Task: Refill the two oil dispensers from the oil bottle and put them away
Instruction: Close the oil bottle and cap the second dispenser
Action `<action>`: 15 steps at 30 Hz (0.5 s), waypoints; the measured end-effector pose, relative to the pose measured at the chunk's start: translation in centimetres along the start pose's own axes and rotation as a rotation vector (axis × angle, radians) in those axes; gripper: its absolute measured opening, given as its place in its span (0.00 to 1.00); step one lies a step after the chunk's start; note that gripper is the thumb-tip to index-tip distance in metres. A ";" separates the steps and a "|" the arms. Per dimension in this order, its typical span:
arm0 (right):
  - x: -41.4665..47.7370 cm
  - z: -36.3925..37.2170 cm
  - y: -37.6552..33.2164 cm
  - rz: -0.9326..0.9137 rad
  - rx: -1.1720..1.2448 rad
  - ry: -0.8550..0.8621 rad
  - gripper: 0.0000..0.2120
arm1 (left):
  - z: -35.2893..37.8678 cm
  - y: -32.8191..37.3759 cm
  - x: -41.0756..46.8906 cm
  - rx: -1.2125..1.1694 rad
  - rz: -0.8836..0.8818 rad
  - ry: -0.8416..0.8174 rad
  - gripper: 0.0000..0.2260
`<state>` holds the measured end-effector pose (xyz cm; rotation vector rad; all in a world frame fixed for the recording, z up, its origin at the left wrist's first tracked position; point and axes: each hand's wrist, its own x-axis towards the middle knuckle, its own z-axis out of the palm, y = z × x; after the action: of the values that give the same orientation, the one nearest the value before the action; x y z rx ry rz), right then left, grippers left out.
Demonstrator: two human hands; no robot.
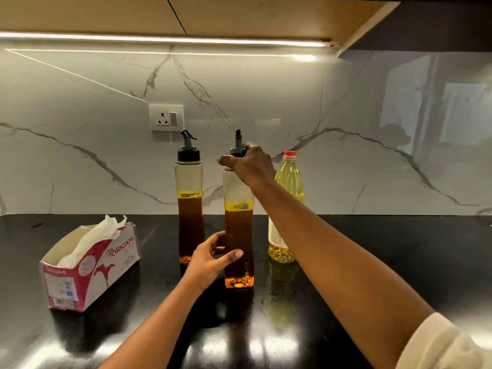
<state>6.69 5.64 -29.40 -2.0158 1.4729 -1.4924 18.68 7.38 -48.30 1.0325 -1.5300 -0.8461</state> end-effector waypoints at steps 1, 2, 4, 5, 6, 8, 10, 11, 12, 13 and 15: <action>0.1 -0.7 -0.1 0.006 0.079 -0.120 0.23 | -0.2 -0.1 0.0 -0.043 -0.015 -0.023 0.31; 0.0 -1.6 -0.3 0.030 0.189 -0.260 0.21 | -0.3 -0.1 0.0 -0.076 -0.021 -0.038 0.36; 0.3 -2.9 -0.3 0.113 0.308 -0.448 0.17 | -0.5 -0.3 0.1 -0.088 -0.032 -0.053 0.41; 0.6 -3.1 -0.1 0.133 0.303 -0.465 0.16 | -0.4 -0.3 0.1 -0.070 -0.031 -0.052 0.40; 0.8 -3.1 0.2 0.134 0.307 -0.450 0.15 | -0.4 -0.1 0.1 -0.042 -0.024 -0.047 0.37; 0.9 -2.4 0.7 0.111 0.363 -0.372 0.12 | -0.1 0.3 0.1 0.024 -0.001 -0.033 0.27; 1.0 -1.4 1.1 0.098 0.398 -0.268 0.13 | 0.0 0.3 0.3 0.066 0.010 -0.019 0.24; 1.0 -1.0 1.2 0.091 0.387 -0.215 0.14 | 0.1 0.3 0.3 0.075 0.012 -0.016 0.24; 1.0 -0.7 1.2 0.082 0.354 -0.165 0.14 | 0.1 0.3 0.3 0.082 0.020 -0.013 0.25; 1.1 -0.3 1.2 0.077 0.311 -0.118 0.13 | 0.1 0.3 0.3 0.093 0.024 -0.006 0.26; 1.0 0.2 1.1 0.063 0.206 -0.048 0.14 | 0.0 0.0 0.4 0.100 0.012 0.009 0.28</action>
<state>6.23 4.22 -29.59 -1.8539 1.2939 -1.4931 18.69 7.03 -48.14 1.0974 -1.5825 -0.7622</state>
